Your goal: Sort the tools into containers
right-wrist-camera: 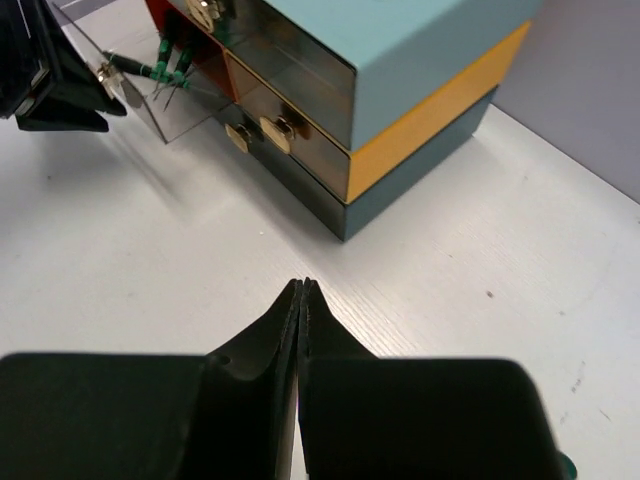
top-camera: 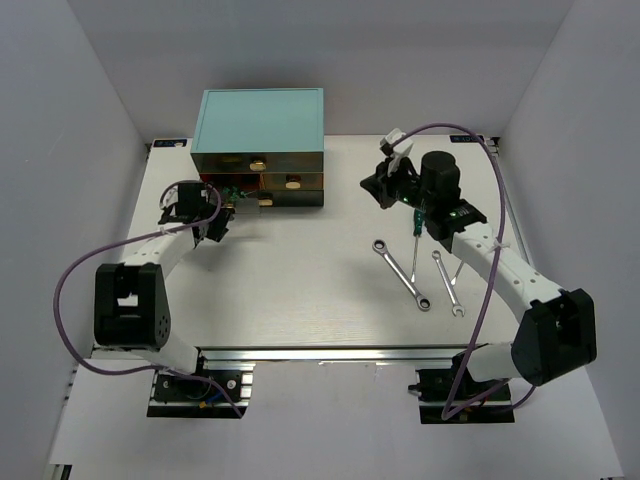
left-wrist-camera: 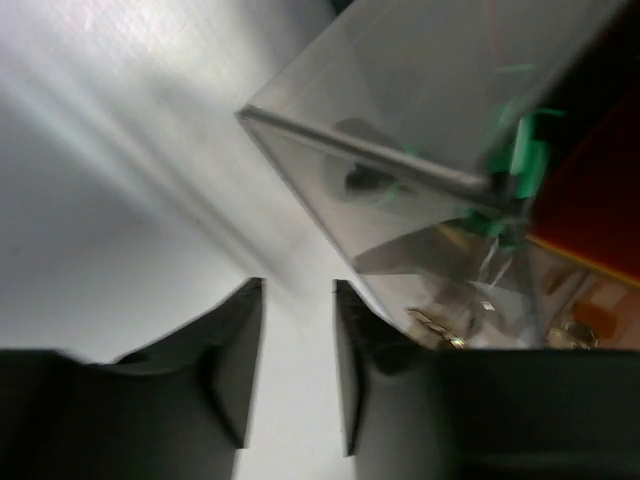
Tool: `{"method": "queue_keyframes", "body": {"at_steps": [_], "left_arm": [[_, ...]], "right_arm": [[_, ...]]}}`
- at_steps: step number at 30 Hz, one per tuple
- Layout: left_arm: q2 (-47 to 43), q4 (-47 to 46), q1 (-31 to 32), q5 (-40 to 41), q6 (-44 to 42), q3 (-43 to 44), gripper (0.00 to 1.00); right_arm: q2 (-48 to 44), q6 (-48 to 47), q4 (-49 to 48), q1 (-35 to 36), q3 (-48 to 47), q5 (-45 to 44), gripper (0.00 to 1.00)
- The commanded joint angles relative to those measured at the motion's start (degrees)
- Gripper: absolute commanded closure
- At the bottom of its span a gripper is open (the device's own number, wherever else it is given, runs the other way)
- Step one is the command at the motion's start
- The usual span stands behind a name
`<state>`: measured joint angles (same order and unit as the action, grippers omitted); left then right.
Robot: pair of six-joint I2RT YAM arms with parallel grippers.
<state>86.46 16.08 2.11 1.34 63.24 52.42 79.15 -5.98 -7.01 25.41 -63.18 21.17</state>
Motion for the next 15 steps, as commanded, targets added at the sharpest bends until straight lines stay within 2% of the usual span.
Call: {"method": "queue_keyframes", "body": {"at_steps": [1, 3, 9, 15], "left_arm": [[2.5, -4.1, 0.3, -1.2, 0.2, 5.0, 0.52], [5.8, -4.3, 0.3, -1.3, 0.2, 7.5, 0.47], [13.0, -5.4, 0.3, -3.6, 0.2, 12.9, 0.41], [16.3, -5.8, 0.2, -4.4, -0.2, 18.1, 0.34]], "right_arm": [[-3.6, 0.2, -1.5, -1.2, 1.1, -0.8, 1.0], [-4.0, 0.4, -1.2, -2.1, 1.8, -1.0, 1.0], [-4.0, -0.4, 0.1, -4.3, 2.3, -1.3, 1.0], [-3.8, -2.0, 2.4, -5.5, 3.7, -0.7, 1.0]]}}
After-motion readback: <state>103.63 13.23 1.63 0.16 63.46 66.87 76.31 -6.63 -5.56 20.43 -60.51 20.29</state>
